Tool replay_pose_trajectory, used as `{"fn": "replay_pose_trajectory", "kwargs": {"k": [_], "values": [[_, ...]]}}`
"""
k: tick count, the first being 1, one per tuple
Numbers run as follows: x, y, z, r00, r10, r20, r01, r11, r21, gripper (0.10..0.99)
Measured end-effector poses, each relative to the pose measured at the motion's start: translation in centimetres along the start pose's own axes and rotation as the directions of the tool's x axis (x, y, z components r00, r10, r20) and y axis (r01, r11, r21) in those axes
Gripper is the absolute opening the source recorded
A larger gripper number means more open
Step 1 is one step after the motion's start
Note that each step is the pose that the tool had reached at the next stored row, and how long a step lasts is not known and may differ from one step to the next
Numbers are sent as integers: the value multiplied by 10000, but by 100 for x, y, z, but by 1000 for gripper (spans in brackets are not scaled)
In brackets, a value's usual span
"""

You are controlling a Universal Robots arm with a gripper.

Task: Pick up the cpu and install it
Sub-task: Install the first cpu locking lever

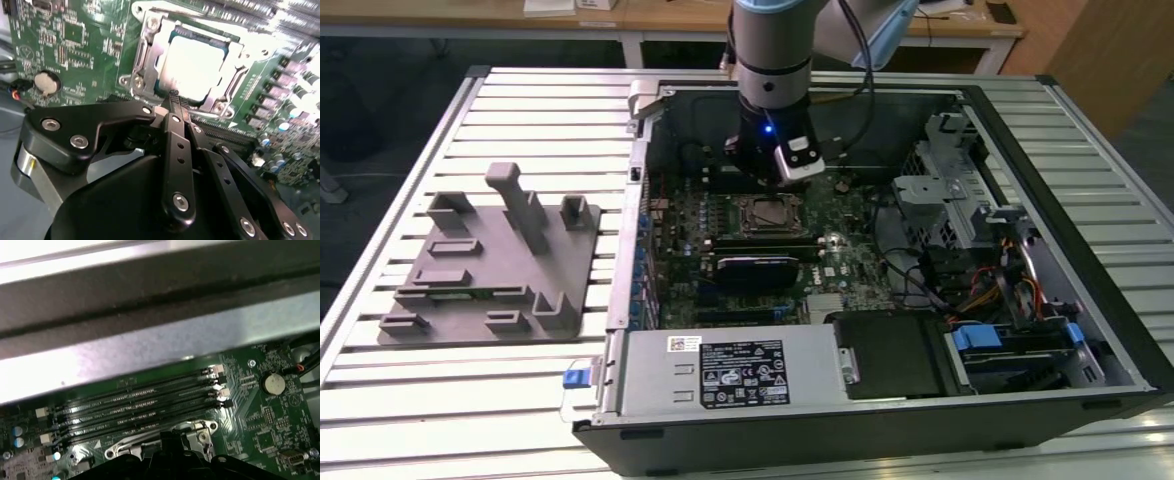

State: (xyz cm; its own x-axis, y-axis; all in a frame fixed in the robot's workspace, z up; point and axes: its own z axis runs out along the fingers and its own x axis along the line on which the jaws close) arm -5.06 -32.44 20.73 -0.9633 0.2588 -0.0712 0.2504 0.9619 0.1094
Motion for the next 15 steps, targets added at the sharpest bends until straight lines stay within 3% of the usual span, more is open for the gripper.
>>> {"fn": "replay_pose_trajectory", "kwargs": {"k": [4, 9, 11, 15], "values": [[-7, -8, 3, 10000, -35, 60, 33, 9993, 360, 106], [-18, -39, 8, 9999, -69, 107, 61, 9973, 728, 106], [-24, -63, 9, 9999, -80, 110, 70, 9964, 844, 106], [-36, -106, 11, 9999, -85, 112, 74, 9958, 917, 106]]}}
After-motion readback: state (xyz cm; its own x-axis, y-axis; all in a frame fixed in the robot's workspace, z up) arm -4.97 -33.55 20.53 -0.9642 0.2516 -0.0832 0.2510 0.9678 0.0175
